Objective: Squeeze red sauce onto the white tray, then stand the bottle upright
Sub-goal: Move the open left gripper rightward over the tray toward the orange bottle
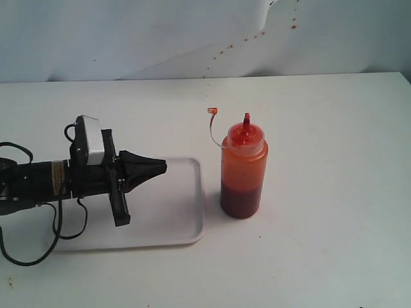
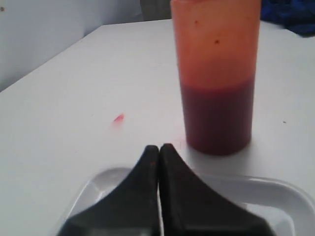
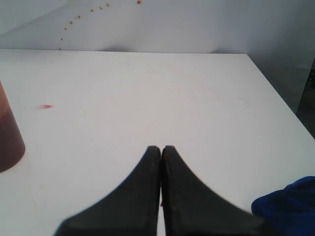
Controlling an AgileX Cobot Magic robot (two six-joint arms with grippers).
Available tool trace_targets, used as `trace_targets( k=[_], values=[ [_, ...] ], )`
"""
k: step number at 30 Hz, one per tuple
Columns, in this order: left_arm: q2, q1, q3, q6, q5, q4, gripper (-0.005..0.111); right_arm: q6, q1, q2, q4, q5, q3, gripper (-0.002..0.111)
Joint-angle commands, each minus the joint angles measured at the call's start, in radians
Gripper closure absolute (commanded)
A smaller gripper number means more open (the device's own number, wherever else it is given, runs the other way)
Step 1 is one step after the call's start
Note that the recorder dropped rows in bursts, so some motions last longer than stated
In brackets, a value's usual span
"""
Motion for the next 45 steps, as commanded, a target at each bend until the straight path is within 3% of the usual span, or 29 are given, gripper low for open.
trace_targets(
  k=[1, 9, 11, 14, 18, 19, 20, 26, 31, 39, 45],
  values=[
    [0.002, -0.065, -0.023, -0.009, -0.013, 0.005, 0.106, 0.0, -0.007, -0.006, 0.002, -0.003, 0.003, 0.108],
    [0.012, -0.096, -0.023, -0.011, -0.013, -0.062, 0.105, 0.0, -0.007, -0.006, 0.002, -0.003, 0.003, 0.108],
    [0.012, -0.096, -0.023, -0.011, -0.013, -0.073, 0.099, 0.0, -0.007, -0.006, 0.002, -0.003, 0.003, 0.108],
    [0.012, -0.096, -0.023, -0.011, -0.013, -0.109, 0.076, 0.0, -0.007, -0.006, 0.002, -0.003, 0.003, 0.108],
    [0.012, -0.096, -0.023, -0.063, 0.002, -0.136, 0.015, 0.0, -0.007, -0.006, 0.002, -0.003, 0.003, 0.108],
    [0.012, -0.096, -0.023, -0.063, 0.002, -0.146, 0.005, 0.0, -0.007, -0.006, 0.002, -0.003, 0.003, 0.108],
    [0.012, -0.096, -0.023, -0.07, 0.002, -0.154, 0.002, 0.0, -0.007, -0.006, 0.002, -0.003, 0.003, 0.108],
    [0.012, -0.096, -0.023, -0.073, -0.01, -0.147, 0.003, 0.0, -0.007, -0.006, 0.002, -0.003, 0.003, 0.108],
    [0.012, -0.096, -0.023, -0.125, -0.011, -0.056, 0.003, 0.0, -0.007, -0.006, 0.002, -0.003, 0.003, 0.108],
    [0.012, -0.098, -0.023, -0.149, 0.035, -0.084, 0.003, 0.0, -0.007, -0.006, 0.002, -0.003, 0.003, 0.108],
    [0.038, -0.146, -0.052, -0.167, 0.072, -0.051, 0.003, 0.0, -0.007, -0.006, 0.002, -0.003, 0.003, 0.108]
  ],
)
